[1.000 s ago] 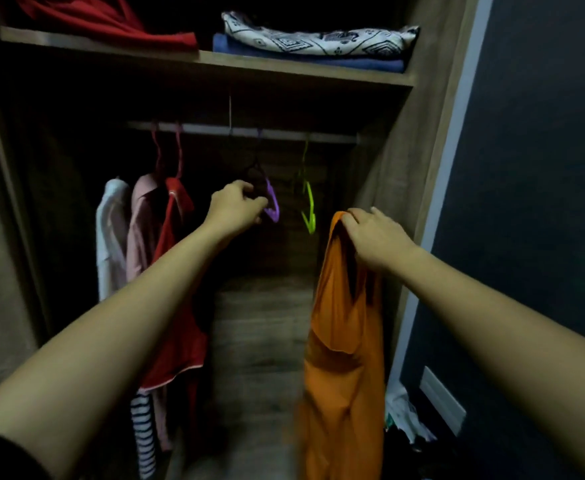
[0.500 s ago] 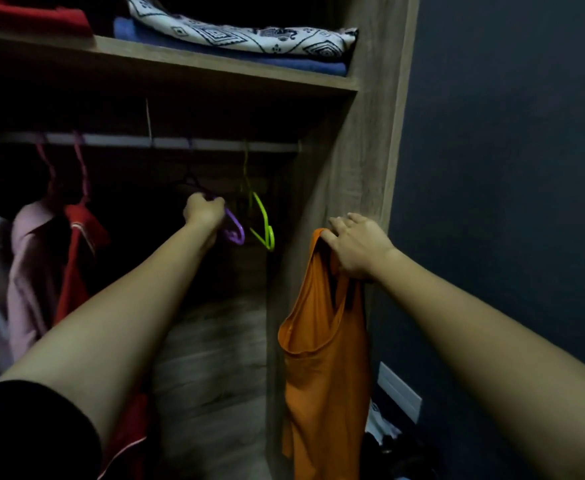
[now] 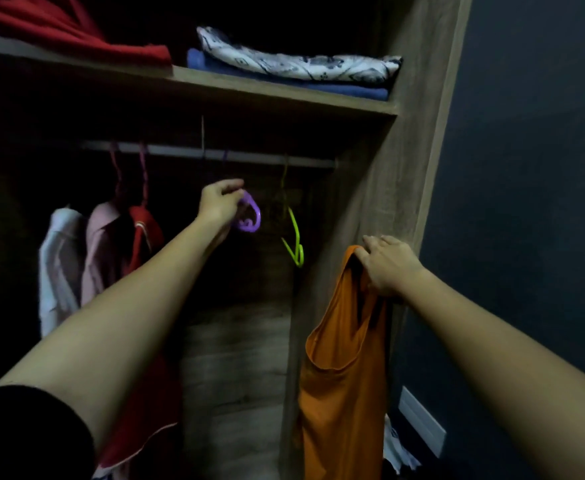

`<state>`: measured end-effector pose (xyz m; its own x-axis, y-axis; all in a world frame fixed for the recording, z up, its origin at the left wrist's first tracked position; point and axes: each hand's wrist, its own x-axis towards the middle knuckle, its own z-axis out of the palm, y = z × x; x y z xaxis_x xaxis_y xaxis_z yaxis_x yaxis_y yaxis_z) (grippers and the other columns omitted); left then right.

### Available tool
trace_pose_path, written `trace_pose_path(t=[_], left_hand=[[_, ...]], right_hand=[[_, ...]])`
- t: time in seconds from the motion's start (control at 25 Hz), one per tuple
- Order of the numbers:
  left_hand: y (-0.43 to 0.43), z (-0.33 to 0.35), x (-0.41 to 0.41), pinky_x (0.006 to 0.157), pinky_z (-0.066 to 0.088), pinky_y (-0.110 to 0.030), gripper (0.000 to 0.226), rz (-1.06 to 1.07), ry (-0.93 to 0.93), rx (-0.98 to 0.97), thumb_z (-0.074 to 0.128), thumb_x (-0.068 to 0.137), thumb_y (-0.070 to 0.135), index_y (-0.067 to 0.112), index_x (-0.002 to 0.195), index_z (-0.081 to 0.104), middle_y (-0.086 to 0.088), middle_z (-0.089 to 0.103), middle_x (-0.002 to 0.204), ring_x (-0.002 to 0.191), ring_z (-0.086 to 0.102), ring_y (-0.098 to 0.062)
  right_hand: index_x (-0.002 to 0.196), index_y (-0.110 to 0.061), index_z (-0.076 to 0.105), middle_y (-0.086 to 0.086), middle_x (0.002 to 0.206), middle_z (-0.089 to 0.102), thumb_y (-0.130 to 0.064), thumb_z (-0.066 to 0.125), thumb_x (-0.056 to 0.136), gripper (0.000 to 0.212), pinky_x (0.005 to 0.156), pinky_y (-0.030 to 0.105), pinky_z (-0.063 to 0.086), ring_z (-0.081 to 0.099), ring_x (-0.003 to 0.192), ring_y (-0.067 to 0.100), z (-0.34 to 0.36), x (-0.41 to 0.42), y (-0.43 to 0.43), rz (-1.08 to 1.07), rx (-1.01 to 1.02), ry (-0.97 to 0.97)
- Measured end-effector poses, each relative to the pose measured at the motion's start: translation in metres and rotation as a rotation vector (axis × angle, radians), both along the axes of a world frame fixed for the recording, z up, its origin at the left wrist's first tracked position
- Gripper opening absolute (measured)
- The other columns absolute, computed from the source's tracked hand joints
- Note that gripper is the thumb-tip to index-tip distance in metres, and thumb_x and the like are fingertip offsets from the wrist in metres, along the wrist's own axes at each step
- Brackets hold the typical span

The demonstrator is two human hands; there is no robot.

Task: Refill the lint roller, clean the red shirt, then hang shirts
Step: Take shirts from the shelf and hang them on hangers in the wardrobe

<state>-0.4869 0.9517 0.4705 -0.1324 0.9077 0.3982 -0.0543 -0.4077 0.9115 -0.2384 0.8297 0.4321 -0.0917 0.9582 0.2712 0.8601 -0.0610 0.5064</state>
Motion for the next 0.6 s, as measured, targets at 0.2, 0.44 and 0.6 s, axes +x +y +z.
trace_pose_path(t=[0.2, 0.44, 0.6], left_hand=[[-0.030, -0.003, -0.016, 0.061, 0.051, -0.011, 0.031, -0.105, 0.054, 0.027, 0.041, 0.092, -0.009, -0.003, 0.119, 0.055, -0.003, 0.057, 0.083, 0.076, 0.058, -0.009], [-0.114, -0.047, -0.045, 0.074, 0.050, -0.032, 0.029, -0.059, 0.153, 0.011, 0.047, 0.069, 0.026, 0.022, 0.055, 0.073, 0.002, 0.070, 0.062, 0.074, 0.064, -0.025], [-0.176, -0.063, -0.069, 0.067, 0.048, -0.026, 0.017, -0.141, 0.179, -0.046, 0.077, 0.067, 0.028, 0.013, 0.063, 0.070, -0.008, 0.066, 0.060, 0.067, 0.060, -0.022]], right_hand=[[0.147, -0.010, 0.019, 0.020, 0.156, 0.016, -0.035, 0.049, 0.089, 0.069, 0.118, 0.037, 0.012, 0.020, 0.143, 0.030, -0.005, -0.005, -0.007, -0.023, -0.057, 0.121], [0.146, -0.010, 0.020, 0.018, 0.156, 0.012, -0.025, 0.053, 0.089, 0.068, 0.115, 0.039, 0.020, 0.022, 0.141, 0.037, -0.017, -0.027, -0.034, 0.015, -0.119, 0.271], [0.145, -0.008, 0.022, 0.019, 0.155, 0.016, -0.022, 0.052, 0.088, 0.066, 0.113, 0.041, 0.026, 0.025, 0.138, 0.039, -0.027, -0.048, -0.049, 0.068, -0.143, 0.304]])
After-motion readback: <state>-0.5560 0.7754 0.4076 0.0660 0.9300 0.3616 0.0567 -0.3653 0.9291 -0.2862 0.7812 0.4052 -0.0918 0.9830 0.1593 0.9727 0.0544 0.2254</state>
